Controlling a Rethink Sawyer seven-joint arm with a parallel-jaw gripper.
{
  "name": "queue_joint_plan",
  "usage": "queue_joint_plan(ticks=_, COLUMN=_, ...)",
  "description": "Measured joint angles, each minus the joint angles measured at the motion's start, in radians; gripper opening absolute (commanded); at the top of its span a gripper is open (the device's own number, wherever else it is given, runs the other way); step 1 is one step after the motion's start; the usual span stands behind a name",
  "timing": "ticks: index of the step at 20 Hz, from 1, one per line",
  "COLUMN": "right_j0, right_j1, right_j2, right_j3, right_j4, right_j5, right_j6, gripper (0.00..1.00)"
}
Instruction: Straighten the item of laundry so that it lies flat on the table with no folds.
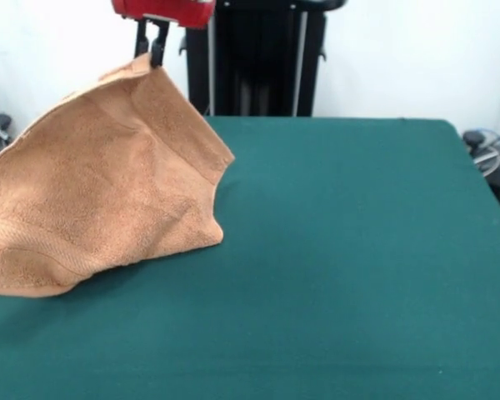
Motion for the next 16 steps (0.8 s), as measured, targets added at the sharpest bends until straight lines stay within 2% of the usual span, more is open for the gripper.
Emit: queue_joint_plan(ticks=16, right_j0=0.082, right_j1=0.042, right_j2=-0.06, right_j3=0.0, right_j4=0.033, right_j5=0.0, right_j6=0.06, gripper=0.0)
